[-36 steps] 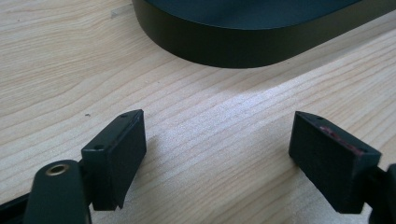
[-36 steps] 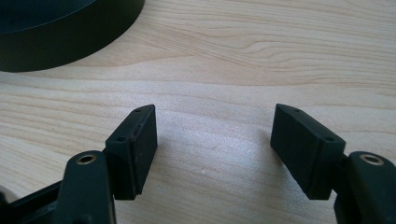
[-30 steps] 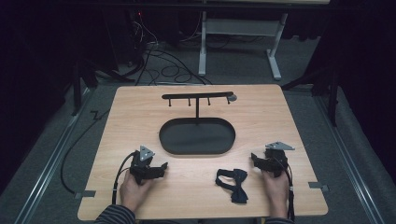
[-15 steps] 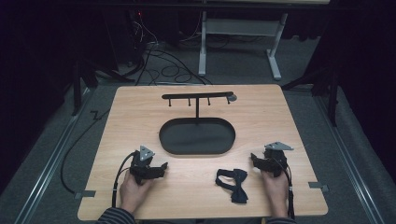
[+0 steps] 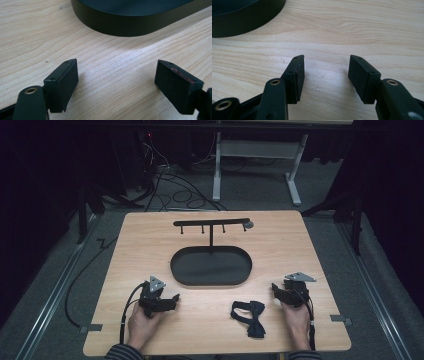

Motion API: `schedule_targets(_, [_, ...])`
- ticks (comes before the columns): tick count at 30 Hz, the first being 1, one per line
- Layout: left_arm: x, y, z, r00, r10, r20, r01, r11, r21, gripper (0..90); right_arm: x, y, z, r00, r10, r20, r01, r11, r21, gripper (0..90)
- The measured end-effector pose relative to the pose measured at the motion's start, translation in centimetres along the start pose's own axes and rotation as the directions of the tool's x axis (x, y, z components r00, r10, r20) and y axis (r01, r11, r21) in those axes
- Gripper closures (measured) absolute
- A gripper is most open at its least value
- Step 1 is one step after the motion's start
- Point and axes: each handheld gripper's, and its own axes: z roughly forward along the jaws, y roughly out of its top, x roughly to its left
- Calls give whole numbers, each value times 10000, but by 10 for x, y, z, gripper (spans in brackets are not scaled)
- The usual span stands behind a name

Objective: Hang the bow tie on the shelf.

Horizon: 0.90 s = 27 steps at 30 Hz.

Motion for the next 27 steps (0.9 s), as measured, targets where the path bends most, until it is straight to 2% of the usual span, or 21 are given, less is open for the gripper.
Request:
schedule_targets(2, [0, 0, 0, 10000, 1, 17, -1, 10000, 12, 196, 0, 0, 0, 10000, 37, 28, -37, 10000, 5, 510])
schedule_targets(4, [0, 0, 0, 10000, -2, 19, 2, 10000, 11, 196, -3, -1, -2, 9993, 254, -291, -257, 9996, -113, 547])
schedule_targets(11, [0, 0, 0, 10000, 3, 18, -3, 10000, 12, 196, 2, 1, -16, 9969, 43, -787, -91, 9980, -619, 588])
schedule_targets(12, [0, 0, 0, 10000, 2, 17, -2, 10000, 13, 196, 6, 1, -21, 9929, -148, -1178, 61, 9973, -737, 597])
schedule_targets(14, [0, 0, 0, 10000, 1, 15, -1, 10000, 11, 196, 11, 1, -23, 9893, -334, -1421, 234, 9972, -711, 593])
schedule_targets(16, [0, 0, 0, 10000, 2, 14, -2, 10000, 12, 196, 16, 2, -26, 9868, -587, -1509, 486, 9964, -695, 583])
schedule_targets(18, [0, 0, 0, 10000, 2, 15, -2, 10000, 11, 196, 19, 3, -28, 9817, -600, -1810, 458, 9956, -815, 583])
schedule_targets(20, [0, 0, 0, 10000, 1, 14, -1, 10000, 13, 196, 20, 3, -29, 9799, -584, -1909, 427, 9954, -852, 583])
schedule_targets(21, [0, 0, 0, 10000, 1, 14, -1, 10000, 13, 196, 25, 5, -32, 9755, -706, -2083, 525, 9944, -914, 583])
schedule_targets(27, [0, 0, 0, 10000, 0, 1, 0, 10000, 3, 196, 37, 8, -36, 9644, -1077, -2414, 865, 9915, -967, 576])
